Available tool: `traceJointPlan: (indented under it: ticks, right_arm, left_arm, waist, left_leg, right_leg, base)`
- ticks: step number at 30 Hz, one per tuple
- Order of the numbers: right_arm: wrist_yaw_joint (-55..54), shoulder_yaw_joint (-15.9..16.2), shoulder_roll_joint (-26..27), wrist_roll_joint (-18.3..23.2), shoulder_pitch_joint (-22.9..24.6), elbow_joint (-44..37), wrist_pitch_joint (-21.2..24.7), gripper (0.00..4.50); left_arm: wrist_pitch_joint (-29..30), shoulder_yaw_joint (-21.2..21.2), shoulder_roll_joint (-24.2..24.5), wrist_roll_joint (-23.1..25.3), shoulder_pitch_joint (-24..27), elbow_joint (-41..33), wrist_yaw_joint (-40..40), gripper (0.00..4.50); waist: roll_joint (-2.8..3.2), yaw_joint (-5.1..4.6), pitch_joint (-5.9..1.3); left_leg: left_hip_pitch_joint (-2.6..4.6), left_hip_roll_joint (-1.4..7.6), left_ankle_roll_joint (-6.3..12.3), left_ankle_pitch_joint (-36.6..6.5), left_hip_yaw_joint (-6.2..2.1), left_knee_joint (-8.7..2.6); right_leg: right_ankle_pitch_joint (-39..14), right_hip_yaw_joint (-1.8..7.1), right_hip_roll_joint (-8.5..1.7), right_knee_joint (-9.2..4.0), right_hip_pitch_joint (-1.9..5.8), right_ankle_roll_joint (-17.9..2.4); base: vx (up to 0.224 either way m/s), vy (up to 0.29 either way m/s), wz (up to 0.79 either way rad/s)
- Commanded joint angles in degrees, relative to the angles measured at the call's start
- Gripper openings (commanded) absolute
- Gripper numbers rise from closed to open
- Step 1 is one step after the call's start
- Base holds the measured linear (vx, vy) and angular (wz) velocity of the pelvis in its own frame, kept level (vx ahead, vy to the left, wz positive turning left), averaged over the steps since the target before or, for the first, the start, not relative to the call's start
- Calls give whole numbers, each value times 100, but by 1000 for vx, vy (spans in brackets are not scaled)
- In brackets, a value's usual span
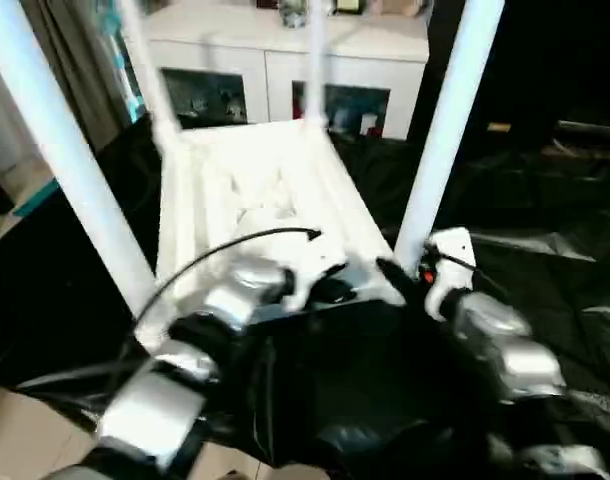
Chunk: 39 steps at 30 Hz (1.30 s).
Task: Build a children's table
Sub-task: Rotate leg to tighten
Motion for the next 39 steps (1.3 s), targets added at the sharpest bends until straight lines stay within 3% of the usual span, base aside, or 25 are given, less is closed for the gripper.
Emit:
traceJointPlan:
  ticks: [1,2,7,9,15,16,18,20,21,23,24,29,33,37,39]
  right_arm:
    - [175,590,300,-210,129,269,81,252]
    - [315,511,377,-3,121,224,11,322]
    - [1003,557,182,236,178,-118,-31,345]
    - [1657,678,-168,363,241,-399,23,371]
    - [2977,770,-952,669,355,-802,112,371]
    - [3123,779,-1042,705,372,-849,144,371]
    - [3413,792,-1251,693,386,-875,188,371]
    - [3525,805,-1346,659,381,-842,187,371]
    - [3567,794,-1377,660,377,-820,188,371]
    - [3648,782,-1415,697,378,-821,214,371]
    - [3684,782,-1430,716,376,-823,227,355]
    - [3859,803,-1452,840,360,-851,312,316]
    - [3884,808,-1402,874,394,-871,334,284]
    - [3556,817,-1247,723,523,-840,319,261]
    - [3414,823,-1200,657,537,-794,297,259]
  left_arm:
    - [-35,90,-349,-104,-266,-54,400,0]
    - [-78,80,-374,-112,-269,-43,367,0]
    - [-208,10,-225,-110,-199,-139,-47,0]
    - [-371,-63,-28,-146,-85,-301,-536,0]
    - [-575,-234,472,-332,196,-755,-1866,0]
    - [-584,-264,544,-340,224,-802,-2008,0]
    - [-583,-304,724,-361,275,-870,-2369,0]
    - [-565,-305,815,-383,298,-905,-2541,0]
    - [-540,-309,866,-403,314,-935,-2650,0]
    - [-513,-299,919,-425,335,-974,-2748,0]
    - [-497,-295,941,-437,347,-1001,-2790,0]
    - [-437,-274,990,-493,406,-1139,-2896,0]
    - [-448,-259,963,-476,418,-1140,-2849,0]
    - [-486,-149,815,-334,336,-937,-2206,0]
    - [-457,-119,770,-282,292,-853,-1968,0]
  waist:
    - [-70,-59,-255]
    - [-65,-74,-248]
    - [-77,-76,-268]
    - [-81,-60,-283]
    - [-81,1,-344]
    - [-92,16,-388]
    - [-70,52,-415]
    - [-97,146,-476]
    - [-93,165,-450]
    - [-84,183,-421]
    - [-76,189,-394]
    - [-79,172,-341]
    - [-93,169,-347]
    - [-93,172,-373]
    - [-101,166,-359]
  left_leg:
    - [148,217,-129,-2586,-209,-499]
    - [143,221,-86,-2619,-199,-505]
    - [101,231,16,-2521,-189,-517]
    - [69,235,99,-2343,-184,-515]
    - [13,259,521,-1405,-111,-424]
    - [5,263,614,-1056,-110,-391]
    - [7,274,815,-610,-90,-340]
    - [-12,259,1091,27,-76,-236]
    - [-50,250,1170,74,-74,-219]
    - [-58,269,1122,-123,-76,-223]
    - [-32,288,929,-578,-71,-266]
    - [19,311,369,-1399,-76,-369]
    - [4,302,276,-1359,-84,-376]
    - [-19,288,406,-1009,-80,-339]
    - [-23,276,405,-1079,-81,-344]
  right_leg:
    - [-3056,183,-266,-601,75,-557]
    - [-2945,198,-259,-596,62,-613]
    - [-2499,229,-259,-540,101,-771]
    - [-2218,249,-269,-500,138,-865]
    - [-844,261,-264,-316,207,-1389]
    - [-416,247,-261,-243,239,-1500]
    - [223,238,-243,-161,219,-1704]
    - [1036,240,-235,-47,191,-1828]
    - [1038,237,-237,-31,170,-1860]
    - [705,234,-256,-51,155,-1839]
    - [9,231,-262,-119,151,-1739]
    - [-1066,260,-257,-238,124,-1470]
    - [-1000,271,-263,-229,137,-1411]
    - [-530,266,-260,-177,147,-1471]
    - [-716,261,-270,-214,149,-1438]
  base:
    - [0,0,0]
    - [0,0,0]
    - [0,0,0]
    - [0,0,0]
    - [30,-9,1]
    - [64,-23,3]
    - [56,-22,1]
    - [0,0,0]
    - [0,0,0]
    - [0,0,0]
    - [0,0,0]
    - [0,0,0]
    - [0,0,0]
    - [0,0,0]
    - [0,0,0]
